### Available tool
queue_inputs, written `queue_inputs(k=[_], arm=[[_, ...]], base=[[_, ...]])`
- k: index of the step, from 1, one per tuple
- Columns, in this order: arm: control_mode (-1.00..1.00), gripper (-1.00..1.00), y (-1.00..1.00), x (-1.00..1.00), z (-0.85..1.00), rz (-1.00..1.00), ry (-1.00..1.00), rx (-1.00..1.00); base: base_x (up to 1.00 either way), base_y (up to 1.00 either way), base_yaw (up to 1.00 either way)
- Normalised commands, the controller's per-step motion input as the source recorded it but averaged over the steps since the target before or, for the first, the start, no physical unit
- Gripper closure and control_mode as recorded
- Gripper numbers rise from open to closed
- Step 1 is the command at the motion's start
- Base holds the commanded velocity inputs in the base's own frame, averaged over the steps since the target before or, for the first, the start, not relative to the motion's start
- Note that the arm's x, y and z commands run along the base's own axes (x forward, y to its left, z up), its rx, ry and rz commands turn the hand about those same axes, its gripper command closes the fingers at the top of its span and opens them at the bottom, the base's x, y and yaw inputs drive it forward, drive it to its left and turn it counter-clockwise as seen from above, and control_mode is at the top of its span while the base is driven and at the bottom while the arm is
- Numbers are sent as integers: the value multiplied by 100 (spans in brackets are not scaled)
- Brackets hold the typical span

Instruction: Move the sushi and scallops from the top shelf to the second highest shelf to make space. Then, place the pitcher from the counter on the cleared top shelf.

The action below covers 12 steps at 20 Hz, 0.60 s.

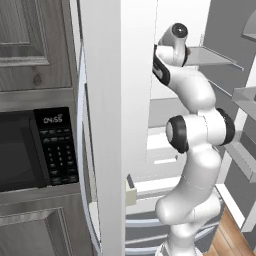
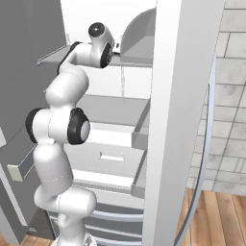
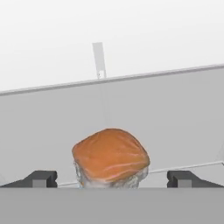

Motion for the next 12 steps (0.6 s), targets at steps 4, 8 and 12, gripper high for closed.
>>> queue_inputs(k=[4, 8, 12], arm=[[-100, -100, 0, 55, -1, 0, 1, 0], [-100, -100, 0, 50, -3, 0, 3, 0], [-100, 100, 0, 41, -10, 0, 8, 0]], base=[[0, 0, 0], [0, 0, 0], [0, 0, 0]])
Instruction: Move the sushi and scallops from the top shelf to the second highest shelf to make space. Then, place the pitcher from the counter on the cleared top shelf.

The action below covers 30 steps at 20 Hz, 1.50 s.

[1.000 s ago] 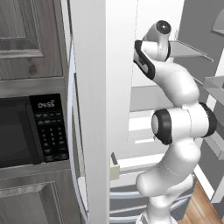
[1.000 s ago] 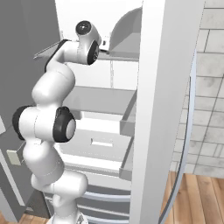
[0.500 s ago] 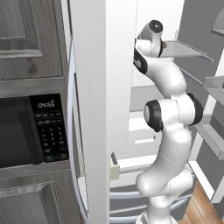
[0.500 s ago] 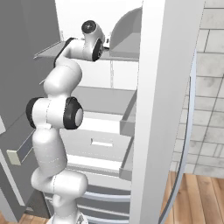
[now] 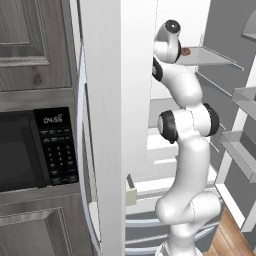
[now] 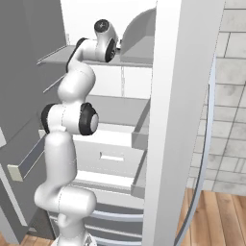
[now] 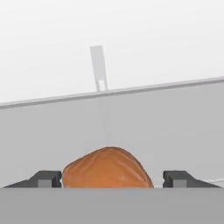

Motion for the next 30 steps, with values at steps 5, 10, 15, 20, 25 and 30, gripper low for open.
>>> queue_inputs(k=[5, 10, 15, 20, 25, 30], arm=[[-100, 100, -1, 11, -28, 0, 11, 0], [-100, 100, -7, 0, -51, 0, -1, 0], [-100, 100, 0, 0, -72, 0, -25, 0], [-100, 100, -1, -8, -43, 0, -28, 0], [-100, 100, -3, -35, -24, 0, -14, 0], [-100, 100, -10, -82, 21, 0, 2, 0]], base=[[0, 0, 0], [0, 0, 0], [0, 0, 0], [0, 0, 0], [0, 0, 0], [0, 0, 0]])
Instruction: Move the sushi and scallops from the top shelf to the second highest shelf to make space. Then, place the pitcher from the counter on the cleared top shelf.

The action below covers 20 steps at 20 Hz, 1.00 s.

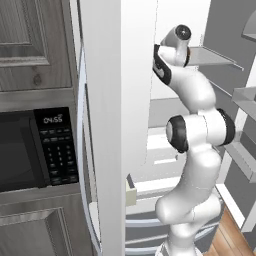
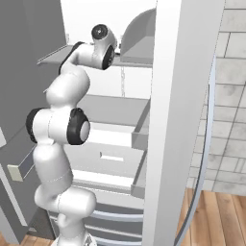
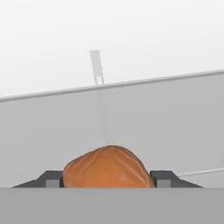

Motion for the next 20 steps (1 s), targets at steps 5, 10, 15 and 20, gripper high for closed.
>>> queue_inputs(k=[5, 10, 15, 20], arm=[[-100, 100, -3, -100, 25, 0, 12, -2], [-100, 100, 0, -100, -6, 1, 5, -4], [-100, 100, 0, -100, -22, 1, 4, -3], [-100, 100, 0, -99, -63, 1, 8, -5]], base=[[0, 0, 0], [0, 0, 0], [0, 0, 0], [0, 0, 0]])
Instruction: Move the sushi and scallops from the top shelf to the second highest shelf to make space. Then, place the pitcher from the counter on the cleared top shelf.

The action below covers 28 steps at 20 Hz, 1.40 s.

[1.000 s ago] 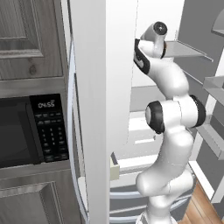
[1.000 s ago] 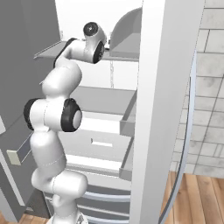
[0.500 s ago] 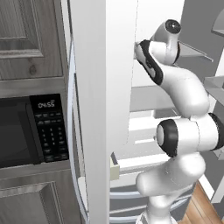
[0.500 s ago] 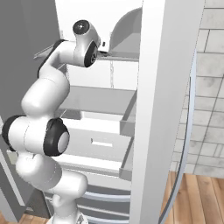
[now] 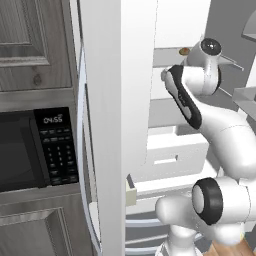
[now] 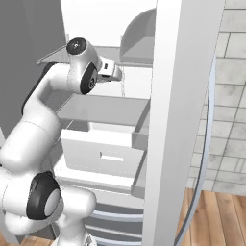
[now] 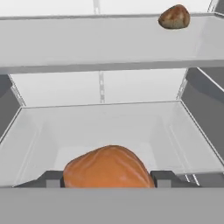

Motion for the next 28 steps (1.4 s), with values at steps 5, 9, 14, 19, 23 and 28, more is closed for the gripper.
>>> queue_inputs(k=[5, 9, 14, 19, 23, 28], arm=[[-100, 100, 0, -72, -91, 1, 11, -3], [-100, 100, 0, -27, -92, 1, 5, 0], [-100, 100, 0, -4, -63, 2, 4, 0], [-100, 100, 0, 16, -29, 1, 6, 0], [-100, 100, 0, 51, 0, 0, 6, 2], [-100, 100, 0, 63, 0, 0, 4, 3]], base=[[0, 0, 0], [0, 0, 0], [0, 0, 0], [0, 0, 0], [0, 0, 0], [0, 0, 0]])
